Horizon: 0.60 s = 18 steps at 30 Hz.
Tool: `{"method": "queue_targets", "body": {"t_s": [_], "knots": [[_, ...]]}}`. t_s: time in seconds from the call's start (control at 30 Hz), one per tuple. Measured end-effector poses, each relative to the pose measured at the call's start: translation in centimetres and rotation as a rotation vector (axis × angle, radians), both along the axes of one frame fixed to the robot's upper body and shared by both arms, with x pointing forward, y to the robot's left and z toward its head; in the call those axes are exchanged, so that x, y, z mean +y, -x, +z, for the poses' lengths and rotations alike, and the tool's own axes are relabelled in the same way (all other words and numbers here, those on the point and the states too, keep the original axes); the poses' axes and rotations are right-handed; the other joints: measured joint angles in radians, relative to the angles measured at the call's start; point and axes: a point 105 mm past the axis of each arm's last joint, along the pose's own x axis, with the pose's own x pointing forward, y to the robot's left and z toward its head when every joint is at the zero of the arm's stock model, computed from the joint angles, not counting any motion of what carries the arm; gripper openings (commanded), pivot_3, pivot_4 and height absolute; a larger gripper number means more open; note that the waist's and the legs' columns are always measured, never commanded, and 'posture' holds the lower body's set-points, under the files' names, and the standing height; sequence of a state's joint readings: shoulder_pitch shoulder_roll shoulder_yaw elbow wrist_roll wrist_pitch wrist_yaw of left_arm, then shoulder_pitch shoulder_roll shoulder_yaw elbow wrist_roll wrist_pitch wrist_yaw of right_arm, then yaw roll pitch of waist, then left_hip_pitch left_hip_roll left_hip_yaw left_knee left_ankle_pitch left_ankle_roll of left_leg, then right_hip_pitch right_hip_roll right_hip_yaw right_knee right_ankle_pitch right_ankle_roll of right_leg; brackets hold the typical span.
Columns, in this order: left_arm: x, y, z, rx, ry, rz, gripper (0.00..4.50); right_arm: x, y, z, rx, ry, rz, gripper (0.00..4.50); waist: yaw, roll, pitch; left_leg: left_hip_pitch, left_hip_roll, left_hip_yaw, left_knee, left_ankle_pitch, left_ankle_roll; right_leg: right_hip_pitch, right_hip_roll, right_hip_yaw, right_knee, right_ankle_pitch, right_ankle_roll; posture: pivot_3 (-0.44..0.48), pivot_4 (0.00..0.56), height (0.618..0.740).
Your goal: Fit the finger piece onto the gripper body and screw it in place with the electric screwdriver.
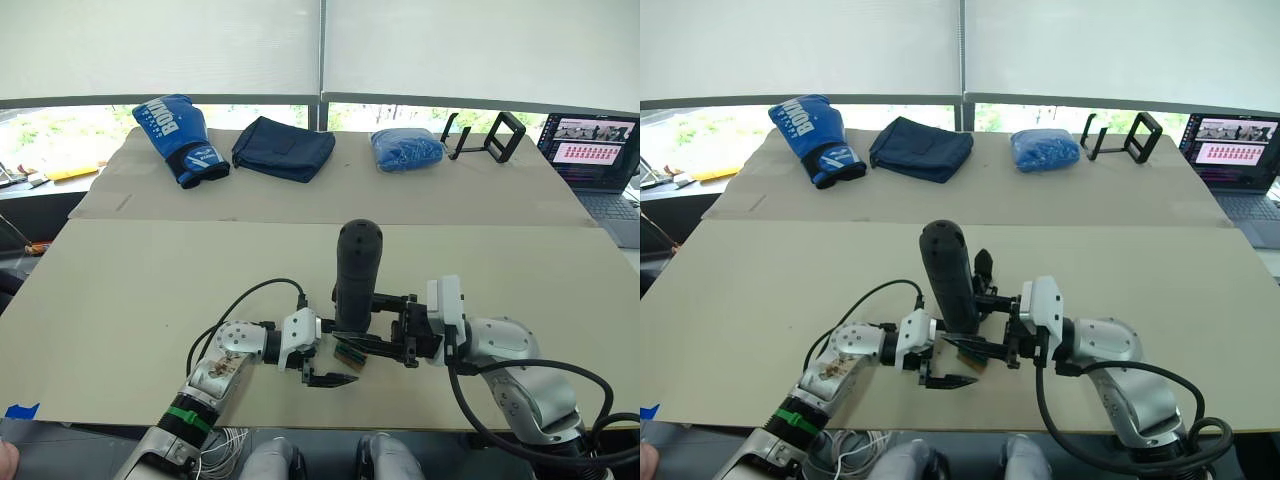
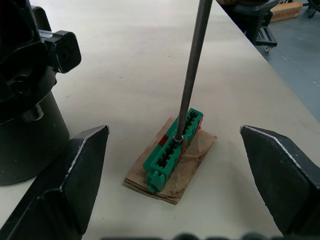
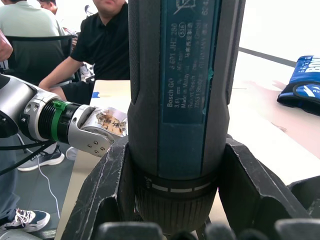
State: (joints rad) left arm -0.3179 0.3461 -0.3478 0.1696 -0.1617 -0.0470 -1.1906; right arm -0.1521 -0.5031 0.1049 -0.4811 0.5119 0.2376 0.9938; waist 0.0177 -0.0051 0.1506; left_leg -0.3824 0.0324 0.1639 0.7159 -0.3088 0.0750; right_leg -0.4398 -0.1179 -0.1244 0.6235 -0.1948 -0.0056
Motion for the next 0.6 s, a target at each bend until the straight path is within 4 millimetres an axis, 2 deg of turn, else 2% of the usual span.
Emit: {"method": "queue_targets", "body": {"t_s": [0.6], "knots": [[-0.04, 0.00, 0.00, 0.002, 0.001, 0.001, 4.44, -0.16, -0.03, -0.08, -0.003, 0.020, -0.009, 1.91, 0.000, 0.000, 0.000, 0.000, 0.000, 0.000, 0.000, 0.000, 0.000, 0.000, -0.001, 0.000, 0.000, 0.000, 0.000, 0.000, 0.150, 0.740]]}}
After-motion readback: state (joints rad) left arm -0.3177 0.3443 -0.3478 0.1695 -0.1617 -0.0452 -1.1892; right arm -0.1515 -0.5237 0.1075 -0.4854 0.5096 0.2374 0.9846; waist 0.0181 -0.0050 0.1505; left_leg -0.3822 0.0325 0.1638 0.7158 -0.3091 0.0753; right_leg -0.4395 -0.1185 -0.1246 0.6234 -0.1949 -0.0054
